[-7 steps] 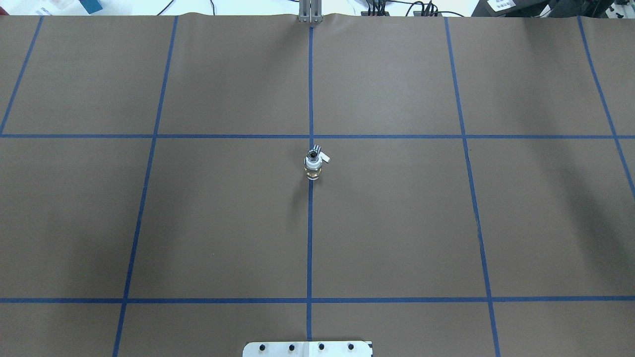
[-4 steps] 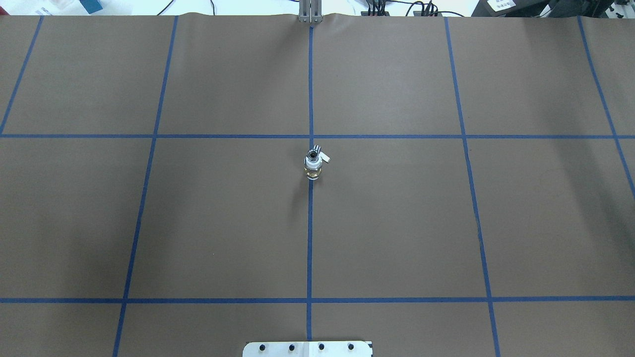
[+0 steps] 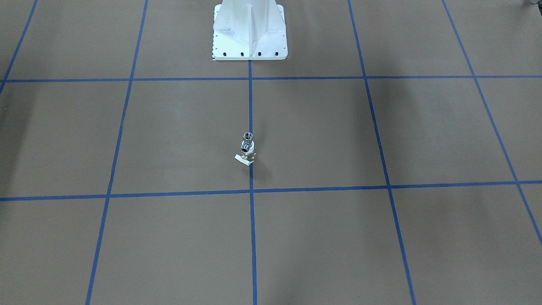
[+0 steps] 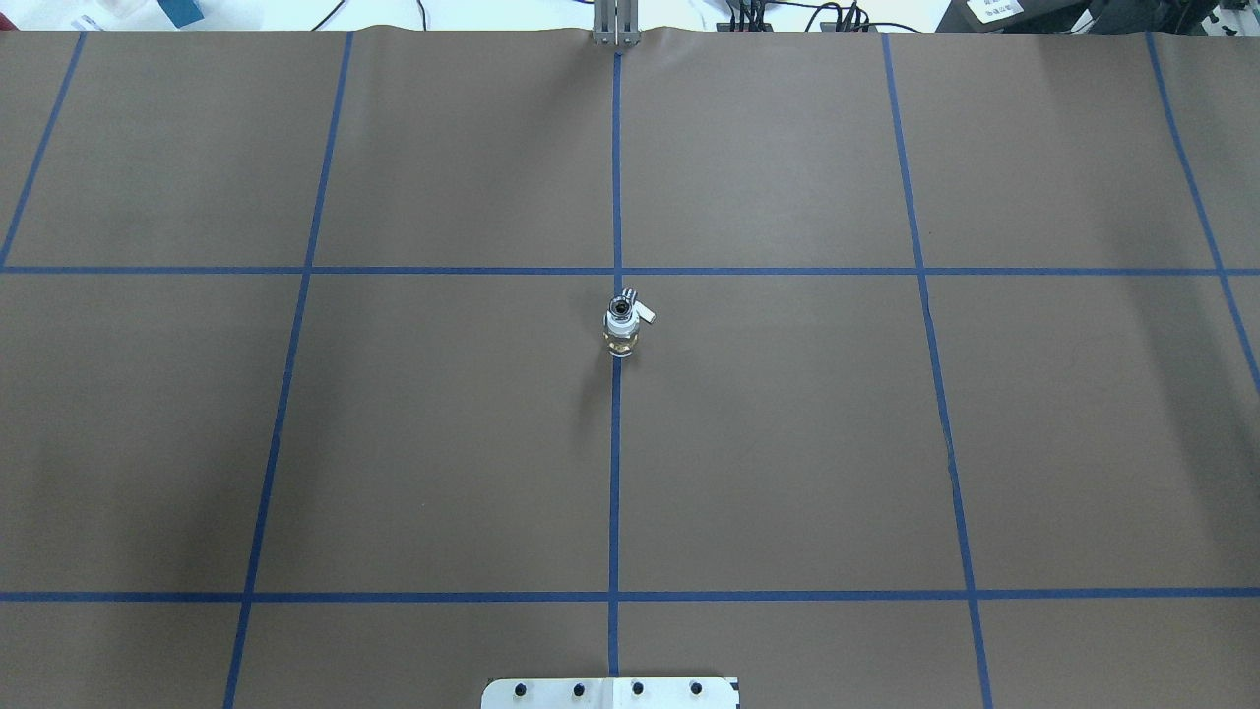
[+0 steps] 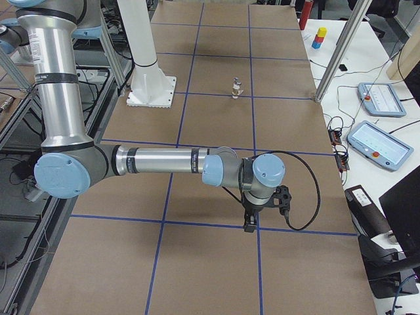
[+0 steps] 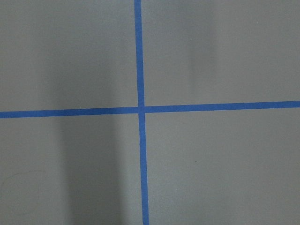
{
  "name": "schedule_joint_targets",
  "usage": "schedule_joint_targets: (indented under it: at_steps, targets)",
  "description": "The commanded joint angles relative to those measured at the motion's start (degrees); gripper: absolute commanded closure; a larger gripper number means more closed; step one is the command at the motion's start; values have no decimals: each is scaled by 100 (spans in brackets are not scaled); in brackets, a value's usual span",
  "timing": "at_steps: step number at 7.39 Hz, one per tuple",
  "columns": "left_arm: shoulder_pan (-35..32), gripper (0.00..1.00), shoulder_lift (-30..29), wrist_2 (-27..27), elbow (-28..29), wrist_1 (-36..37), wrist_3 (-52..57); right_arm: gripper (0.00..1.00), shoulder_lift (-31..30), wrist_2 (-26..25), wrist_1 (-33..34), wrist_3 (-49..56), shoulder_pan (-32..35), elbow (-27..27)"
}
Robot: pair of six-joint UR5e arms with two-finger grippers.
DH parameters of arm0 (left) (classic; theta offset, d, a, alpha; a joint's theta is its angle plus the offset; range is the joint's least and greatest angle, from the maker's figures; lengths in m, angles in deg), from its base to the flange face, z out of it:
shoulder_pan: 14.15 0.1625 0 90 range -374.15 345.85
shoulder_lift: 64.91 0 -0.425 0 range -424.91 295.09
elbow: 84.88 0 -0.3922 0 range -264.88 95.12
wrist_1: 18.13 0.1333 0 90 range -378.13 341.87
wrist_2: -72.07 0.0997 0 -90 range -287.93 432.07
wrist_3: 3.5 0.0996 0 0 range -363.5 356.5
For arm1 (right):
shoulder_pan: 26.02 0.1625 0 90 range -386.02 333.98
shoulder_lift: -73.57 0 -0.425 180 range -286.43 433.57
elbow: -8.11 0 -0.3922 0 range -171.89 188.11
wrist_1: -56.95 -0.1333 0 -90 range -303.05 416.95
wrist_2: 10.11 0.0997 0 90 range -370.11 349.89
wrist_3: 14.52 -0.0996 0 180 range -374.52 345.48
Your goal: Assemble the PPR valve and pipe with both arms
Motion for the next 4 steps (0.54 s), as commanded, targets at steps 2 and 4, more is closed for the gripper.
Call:
schedule_joint_targets:
  at_steps: [2,4]
  targets:
    - [-133,0,0,-330,162,-13,-2,0,-9,180,17,9,4,-26]
    - [-133,0,-17,-313,171,-13,-2,0,-18,199,52,9,39,-35]
